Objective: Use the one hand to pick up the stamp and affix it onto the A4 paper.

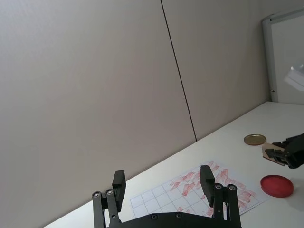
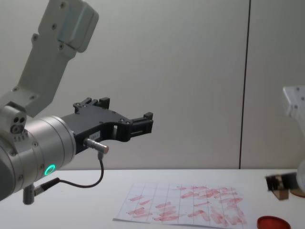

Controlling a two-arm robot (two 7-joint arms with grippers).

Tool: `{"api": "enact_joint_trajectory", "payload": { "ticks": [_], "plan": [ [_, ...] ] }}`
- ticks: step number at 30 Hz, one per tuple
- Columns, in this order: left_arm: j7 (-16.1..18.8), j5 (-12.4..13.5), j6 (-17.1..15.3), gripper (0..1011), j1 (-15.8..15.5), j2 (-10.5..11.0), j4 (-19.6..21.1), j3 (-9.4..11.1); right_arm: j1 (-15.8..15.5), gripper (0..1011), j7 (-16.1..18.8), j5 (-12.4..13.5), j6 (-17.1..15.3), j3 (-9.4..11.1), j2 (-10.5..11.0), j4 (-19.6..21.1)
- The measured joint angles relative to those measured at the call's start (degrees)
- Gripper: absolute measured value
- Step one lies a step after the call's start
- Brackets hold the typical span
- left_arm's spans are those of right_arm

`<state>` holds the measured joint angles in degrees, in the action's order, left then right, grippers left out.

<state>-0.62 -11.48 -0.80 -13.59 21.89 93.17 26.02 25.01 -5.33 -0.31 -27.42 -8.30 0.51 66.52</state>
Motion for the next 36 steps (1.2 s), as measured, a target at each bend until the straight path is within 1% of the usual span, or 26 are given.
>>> {"api": "enact_joint_trajectory", "payload": {
  "ticks": [9,19,20,21,22,25,28,31,33,35,36],
  "plan": [
    [0.0,0.0,0.0,993,0.0,0.0,0.0,0.0,0.06,223,1.09,-0.6,-0.3,0.2,0.17,-3.48],
    [0.0,0.0,0.0,993,0.0,0.0,0.0,0.0,1.17,229,1.87,-1.06,0.89,0.17,-0.07,-7.32],
    [0.0,0.0,0.0,993,0.0,0.0,0.0,0.0,1.24,273,1.9,-1.08,0.99,0.16,-0.09,-7.53],
    [0.0,0.0,0.0,993,0.0,0.0,0.0,0.0,1.29,284,1.94,-1.11,1.13,0.16,-0.1,-7.69],
    [0.0,0.0,0.0,993,0.0,0.0,0.0,0.0,1.42,342,1.99,-1.15,1.4,0.15,-0.15,-8.06],
    [0.0,0.0,0.0,993,0.0,0.0,0.0,0.0,1.6,413,2.01,-1.22,2.05,0.14,-0.23,-8.58],
    [0.0,0.0,0.0,993,0.0,0.0,0.0,0.0,1.7,515,2.0,-1.24,2.75,0.14,-0.28,-8.86],
    [0.0,0.0,0.0,993,0.0,0.0,0.0,0.0,1.71,628,1.93,-1.25,3.52,0.16,-0.32,-8.85],
    [0.0,0.0,0.0,993,0.0,0.0,0.0,0.0,1.64,676,1.86,-1.25,3.89,0.19,-0.32,-8.57],
    [0.0,0.0,0.0,993,0.0,0.0,0.0,0.0,1.35,754,1.76,-1.25,4.5,0.22,-0.31,-7.89],
    [0.0,0.0,0.0,993,0.0,0.0,0.0,0.0,1.27,768,1.73,-1.24,4.7,0.23,-0.31,-7.62]
  ]
}}
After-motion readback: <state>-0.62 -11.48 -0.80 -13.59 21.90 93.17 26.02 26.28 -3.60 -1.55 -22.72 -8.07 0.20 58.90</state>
